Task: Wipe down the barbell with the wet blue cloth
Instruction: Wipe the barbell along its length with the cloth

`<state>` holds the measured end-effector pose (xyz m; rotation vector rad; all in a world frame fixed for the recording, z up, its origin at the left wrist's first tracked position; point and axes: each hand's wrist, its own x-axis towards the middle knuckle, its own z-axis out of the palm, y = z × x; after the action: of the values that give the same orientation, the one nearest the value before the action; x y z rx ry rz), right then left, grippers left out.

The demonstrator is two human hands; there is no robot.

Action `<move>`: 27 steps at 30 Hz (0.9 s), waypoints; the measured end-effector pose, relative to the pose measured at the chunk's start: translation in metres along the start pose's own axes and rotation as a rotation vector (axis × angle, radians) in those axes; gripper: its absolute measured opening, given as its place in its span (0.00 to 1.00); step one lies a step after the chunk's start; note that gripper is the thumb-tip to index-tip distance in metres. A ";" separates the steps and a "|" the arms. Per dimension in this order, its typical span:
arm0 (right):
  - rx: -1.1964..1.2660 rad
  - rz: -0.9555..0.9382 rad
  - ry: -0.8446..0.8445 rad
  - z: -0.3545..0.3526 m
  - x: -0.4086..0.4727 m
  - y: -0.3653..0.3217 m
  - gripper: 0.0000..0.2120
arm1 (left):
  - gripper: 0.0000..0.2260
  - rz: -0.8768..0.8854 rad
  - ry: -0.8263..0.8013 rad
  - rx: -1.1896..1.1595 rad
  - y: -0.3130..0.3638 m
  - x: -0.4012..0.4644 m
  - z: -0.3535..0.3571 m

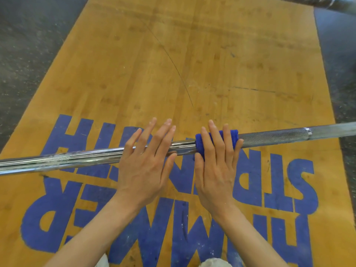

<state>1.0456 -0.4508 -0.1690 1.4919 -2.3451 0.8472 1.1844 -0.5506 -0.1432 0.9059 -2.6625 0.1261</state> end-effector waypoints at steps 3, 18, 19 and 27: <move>-0.003 -0.049 -0.005 0.005 0.011 -0.004 0.20 | 0.23 -0.006 -0.005 -0.021 -0.003 0.007 0.002; -0.010 0.002 0.011 0.032 0.052 -0.020 0.22 | 0.22 -0.065 0.019 -0.149 -0.022 0.047 0.014; 0.010 -0.034 -0.013 0.034 0.042 -0.019 0.22 | 0.21 -0.067 0.024 -0.153 -0.023 0.049 0.015; -0.007 -0.158 -0.020 0.040 0.080 -0.011 0.22 | 0.19 -0.081 0.037 -0.162 -0.034 0.068 0.021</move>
<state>1.0239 -0.5377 -0.1586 1.6637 -2.2065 0.7866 1.1489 -0.6204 -0.1411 0.9476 -2.5539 -0.0893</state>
